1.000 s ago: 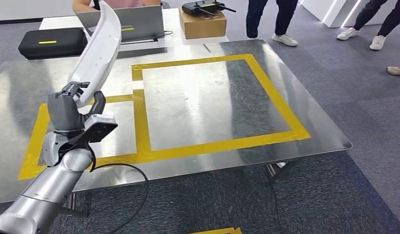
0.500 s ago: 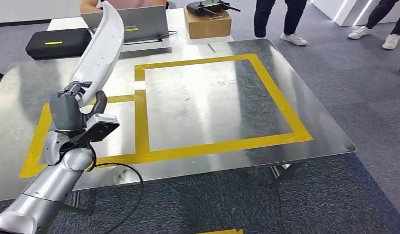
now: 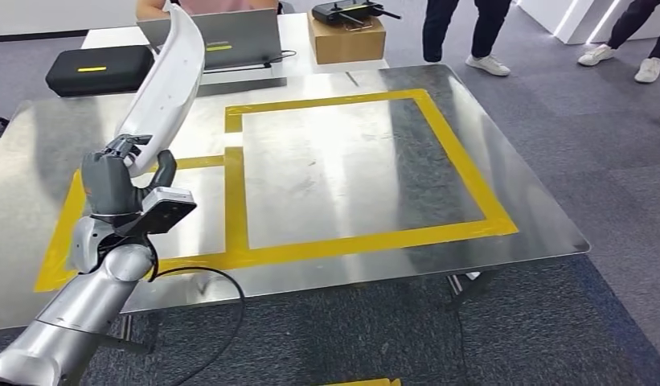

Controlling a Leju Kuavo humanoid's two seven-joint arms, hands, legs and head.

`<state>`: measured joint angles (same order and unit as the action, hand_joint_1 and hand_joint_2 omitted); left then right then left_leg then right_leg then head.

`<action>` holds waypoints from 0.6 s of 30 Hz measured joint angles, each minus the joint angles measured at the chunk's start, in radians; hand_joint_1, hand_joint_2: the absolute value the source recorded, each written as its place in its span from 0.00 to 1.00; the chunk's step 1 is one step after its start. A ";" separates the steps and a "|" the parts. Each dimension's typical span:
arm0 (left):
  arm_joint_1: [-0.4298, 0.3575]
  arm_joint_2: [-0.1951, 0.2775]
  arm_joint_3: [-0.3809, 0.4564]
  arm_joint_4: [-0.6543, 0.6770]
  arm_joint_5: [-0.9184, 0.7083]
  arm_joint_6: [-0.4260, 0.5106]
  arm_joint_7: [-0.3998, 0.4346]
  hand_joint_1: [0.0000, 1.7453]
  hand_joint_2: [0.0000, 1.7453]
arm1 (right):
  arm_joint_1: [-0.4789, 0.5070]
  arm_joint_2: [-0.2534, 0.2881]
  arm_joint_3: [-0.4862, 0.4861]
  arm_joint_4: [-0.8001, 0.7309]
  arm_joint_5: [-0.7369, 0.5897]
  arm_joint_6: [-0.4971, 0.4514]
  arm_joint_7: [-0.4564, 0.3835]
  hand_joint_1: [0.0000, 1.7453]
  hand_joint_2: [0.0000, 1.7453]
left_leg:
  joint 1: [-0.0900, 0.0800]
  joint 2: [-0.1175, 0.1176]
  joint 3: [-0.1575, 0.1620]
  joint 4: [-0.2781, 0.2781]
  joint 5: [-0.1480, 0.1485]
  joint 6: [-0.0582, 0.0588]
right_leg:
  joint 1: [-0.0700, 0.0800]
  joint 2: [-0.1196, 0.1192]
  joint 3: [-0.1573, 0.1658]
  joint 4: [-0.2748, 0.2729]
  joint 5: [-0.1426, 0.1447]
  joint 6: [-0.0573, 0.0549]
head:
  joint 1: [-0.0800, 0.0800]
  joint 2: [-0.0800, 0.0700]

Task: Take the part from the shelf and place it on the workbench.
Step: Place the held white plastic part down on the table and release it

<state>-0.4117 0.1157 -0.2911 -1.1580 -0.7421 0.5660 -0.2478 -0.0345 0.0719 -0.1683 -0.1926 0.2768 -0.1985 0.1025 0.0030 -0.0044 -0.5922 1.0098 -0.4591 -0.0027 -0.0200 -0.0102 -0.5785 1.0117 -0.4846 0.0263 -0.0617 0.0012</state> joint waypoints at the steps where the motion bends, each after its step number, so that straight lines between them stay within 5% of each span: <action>1: 0.000 0.000 0.000 0.002 -0.002 -0.002 0.002 1.00 1.00 | 0.000 0.000 0.000 0.000 0.000 0.000 -0.001 0.00 0.00 | 0.000 -0.001 -0.001 -0.001 0.001 0.000 | 0.000 0.000 0.000 -0.001 0.000 -0.003 | 0.001 0.000; 3: -0.003 0.000 0.000 0.009 -0.019 -0.006 0.019 1.00 1.00 | 0.001 0.000 -0.001 0.000 0.000 0.001 -0.005 0.00 0.00 | 0.000 -0.001 -0.001 -0.002 0.001 0.001 | 0.000 0.000 0.003 -0.006 0.003 -0.007 | 0.001 0.000; 10: -0.019 0.003 -0.002 0.039 -0.076 -0.020 0.073 1.00 1.00 | 0.000 0.000 -0.006 0.000 0.000 0.010 -0.009 0.00 0.00 | -0.005 -0.001 -0.002 0.000 -0.001 0.015 | -0.003 0.001 0.009 -0.020 0.010 0.008 | 0.001 0.000; 18: -0.058 0.015 -0.011 0.105 -0.251 -0.070 0.237 1.00 1.00 | 0.000 0.000 -0.011 0.000 0.003 0.016 -0.008 0.00 0.00 | -0.007 -0.001 -0.002 0.001 -0.001 0.017 | -0.006 0.000 0.009 -0.021 0.010 0.017 | 0.001 0.000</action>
<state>-0.4702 0.1305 -0.3017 -1.0533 -0.9929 0.4960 -0.0108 -0.0349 0.0721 -0.1797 -0.1926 0.2800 -0.1820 0.0946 -0.0035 -0.0056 -0.5939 1.0106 -0.4604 0.0139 -0.0256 -0.0098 -0.5694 0.9910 -0.4744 0.0433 -0.0610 0.0011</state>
